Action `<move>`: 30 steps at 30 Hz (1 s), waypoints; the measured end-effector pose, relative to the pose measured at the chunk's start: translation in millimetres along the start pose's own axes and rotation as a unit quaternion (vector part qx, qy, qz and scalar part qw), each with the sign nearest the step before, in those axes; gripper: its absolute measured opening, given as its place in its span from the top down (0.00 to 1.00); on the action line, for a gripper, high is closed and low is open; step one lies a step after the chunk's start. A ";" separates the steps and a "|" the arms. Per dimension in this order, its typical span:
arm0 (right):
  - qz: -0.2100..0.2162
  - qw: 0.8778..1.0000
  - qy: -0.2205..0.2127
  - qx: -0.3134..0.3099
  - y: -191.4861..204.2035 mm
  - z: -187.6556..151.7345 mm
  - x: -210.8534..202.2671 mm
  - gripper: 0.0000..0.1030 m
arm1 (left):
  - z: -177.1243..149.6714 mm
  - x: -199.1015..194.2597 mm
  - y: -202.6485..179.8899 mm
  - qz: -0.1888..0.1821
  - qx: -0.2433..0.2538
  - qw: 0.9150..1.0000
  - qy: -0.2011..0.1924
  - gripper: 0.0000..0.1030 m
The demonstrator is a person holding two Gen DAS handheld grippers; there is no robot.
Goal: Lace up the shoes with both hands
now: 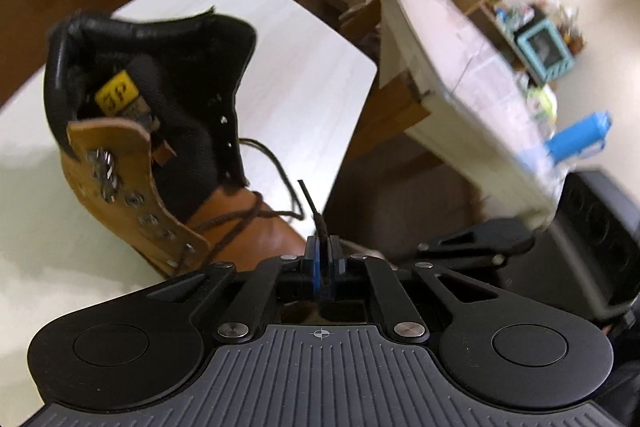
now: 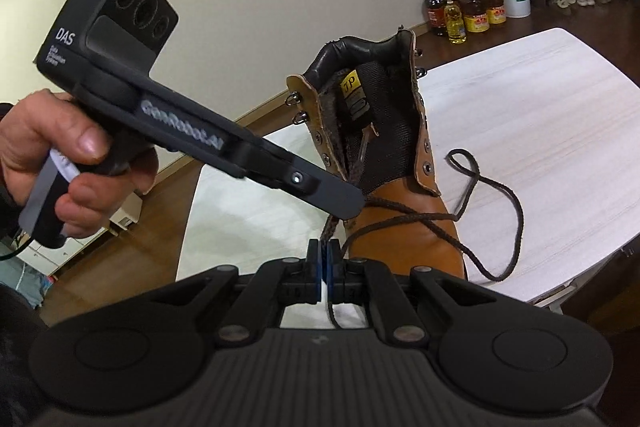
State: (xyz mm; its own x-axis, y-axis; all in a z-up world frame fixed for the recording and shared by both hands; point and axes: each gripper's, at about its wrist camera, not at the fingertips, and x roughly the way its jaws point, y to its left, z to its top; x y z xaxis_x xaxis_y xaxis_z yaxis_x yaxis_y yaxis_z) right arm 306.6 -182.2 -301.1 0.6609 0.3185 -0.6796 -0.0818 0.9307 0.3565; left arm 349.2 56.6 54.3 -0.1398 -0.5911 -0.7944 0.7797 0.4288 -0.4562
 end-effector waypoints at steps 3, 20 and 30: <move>-0.007 1.000 0.009 0.016 -8.8 1.0 1.8 0.90 | 1.8 0.1 -13.1 0.083 0.077 0.994 0.001 0.97; -0.176 0.971 -0.007 -0.161 -17.0 17.2 90.5 0.86 | 15.3 64.2 -37.8 0.234 0.262 0.929 0.117 0.97; -0.111 0.992 -0.055 -0.003 -61.6 13.8 68.2 0.86 | 26.2 91.5 -43.3 0.241 0.305 0.906 0.168 0.97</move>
State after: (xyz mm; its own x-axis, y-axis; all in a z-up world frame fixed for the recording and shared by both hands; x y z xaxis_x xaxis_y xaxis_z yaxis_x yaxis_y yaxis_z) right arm 367.0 -220.3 -360.5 0.7406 0.0839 -0.6667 0.0711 0.9768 0.2019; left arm 318.7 -34.0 11.9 0.2089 -0.1491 -0.9665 0.9774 0.0645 0.2013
